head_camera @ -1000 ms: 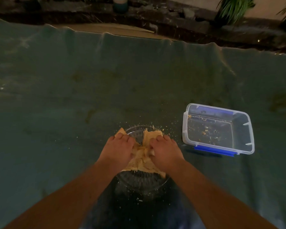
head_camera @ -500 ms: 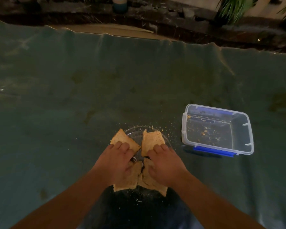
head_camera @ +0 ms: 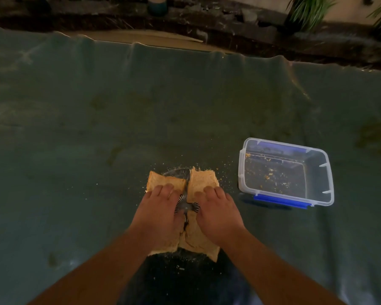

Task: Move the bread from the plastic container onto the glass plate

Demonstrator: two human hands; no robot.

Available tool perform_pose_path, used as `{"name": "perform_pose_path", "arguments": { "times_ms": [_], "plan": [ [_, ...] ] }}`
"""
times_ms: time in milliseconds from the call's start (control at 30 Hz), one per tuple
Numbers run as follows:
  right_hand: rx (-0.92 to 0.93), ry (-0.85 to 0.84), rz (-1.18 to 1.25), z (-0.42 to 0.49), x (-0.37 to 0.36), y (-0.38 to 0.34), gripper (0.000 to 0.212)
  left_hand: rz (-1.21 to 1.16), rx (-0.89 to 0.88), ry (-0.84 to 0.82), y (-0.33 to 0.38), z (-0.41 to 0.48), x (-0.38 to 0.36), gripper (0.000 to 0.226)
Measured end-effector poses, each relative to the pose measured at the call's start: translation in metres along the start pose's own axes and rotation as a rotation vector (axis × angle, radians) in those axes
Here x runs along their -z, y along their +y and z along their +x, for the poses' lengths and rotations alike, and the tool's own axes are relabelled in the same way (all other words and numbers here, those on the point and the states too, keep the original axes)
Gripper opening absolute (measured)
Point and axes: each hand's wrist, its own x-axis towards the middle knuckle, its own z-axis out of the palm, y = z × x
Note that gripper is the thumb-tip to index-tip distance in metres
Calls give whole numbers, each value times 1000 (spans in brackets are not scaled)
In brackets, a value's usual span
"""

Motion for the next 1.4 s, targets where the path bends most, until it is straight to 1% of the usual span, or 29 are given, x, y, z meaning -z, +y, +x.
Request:
{"name": "perform_pose_path", "arguments": {
  "times_ms": [67,100,200,233,300,433,533,633,733,800,900,1100,1300,1400],
  "plan": [
    [70,51,16,-12,-3,-2,39,2,-112,68,-9,-11,-1,45],
    [124,29,8,-19,-7,-3,42,18,-174,58,-14,-19,-3,44],
    [268,-100,-54,-39,-24,0,54,105,-284,-28,-29,-39,-13,57],
    [293,-120,-74,-41,-28,4,58,120,-293,-41,-32,-42,-16,60],
    [318,-113,-110,-39,-32,11,59,165,-304,-36,-33,-40,-19,58],
    [353,-25,-169,-25,-30,23,54,254,-291,-55,-31,-25,-18,54],
    [384,-44,-175,-19,-28,29,53,263,-300,-73,-33,-19,-17,57],
    [397,-15,-166,-21,-27,30,52,230,-328,-24,-34,-20,-18,56],
    [334,38,-112,-17,-26,24,57,190,-279,-5,-35,-20,-17,64],
    [265,19,-106,-7,-22,17,66,190,-236,-32,-34,-17,-16,72],
    [191,-38,-100,4,-23,12,73,203,-198,-84,-32,-15,-18,76],
    [50,-60,-77,-12,-40,7,73,186,-100,-182,-14,-13,-26,76],
    [22,-85,-94,-12,-42,6,76,152,-88,-180,-13,-14,-23,75],
    [11,-118,-91,-14,-40,4,77,171,-80,-216,-12,-14,-20,76]
  ]
}}
